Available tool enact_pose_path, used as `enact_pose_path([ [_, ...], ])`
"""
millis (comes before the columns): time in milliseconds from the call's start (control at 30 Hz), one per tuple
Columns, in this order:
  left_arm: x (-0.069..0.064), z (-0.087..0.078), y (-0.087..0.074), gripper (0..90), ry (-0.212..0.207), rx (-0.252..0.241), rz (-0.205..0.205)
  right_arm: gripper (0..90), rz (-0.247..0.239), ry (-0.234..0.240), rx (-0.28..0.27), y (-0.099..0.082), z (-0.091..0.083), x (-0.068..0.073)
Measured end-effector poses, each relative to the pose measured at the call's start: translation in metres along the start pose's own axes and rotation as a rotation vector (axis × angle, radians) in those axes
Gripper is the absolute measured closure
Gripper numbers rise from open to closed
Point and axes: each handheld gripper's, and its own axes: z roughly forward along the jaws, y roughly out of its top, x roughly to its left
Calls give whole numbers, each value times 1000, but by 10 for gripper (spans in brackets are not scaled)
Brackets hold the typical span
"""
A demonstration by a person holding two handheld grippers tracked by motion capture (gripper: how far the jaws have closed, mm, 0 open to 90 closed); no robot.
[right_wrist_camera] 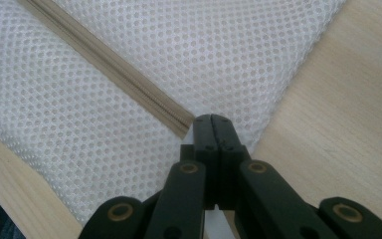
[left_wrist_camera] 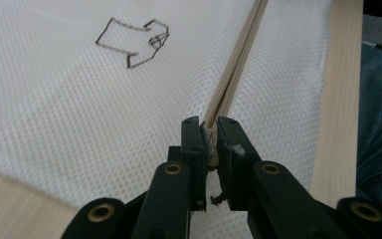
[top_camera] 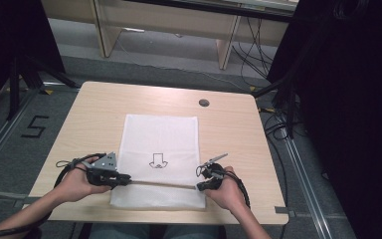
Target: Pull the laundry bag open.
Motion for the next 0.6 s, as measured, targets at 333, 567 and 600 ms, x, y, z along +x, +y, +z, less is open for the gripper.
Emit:
enact_pose_path([
  [333,14,-21,-36,822,138,111,-129,900,4,-10,13,1,0,2],
  [567,11,-18,-38,821,145,153,-179,900,-8,-3,6,1,0,1],
  [600,12,-19,-39,821,144,160,-171,900,-17,-2,3,0,0,0],
])
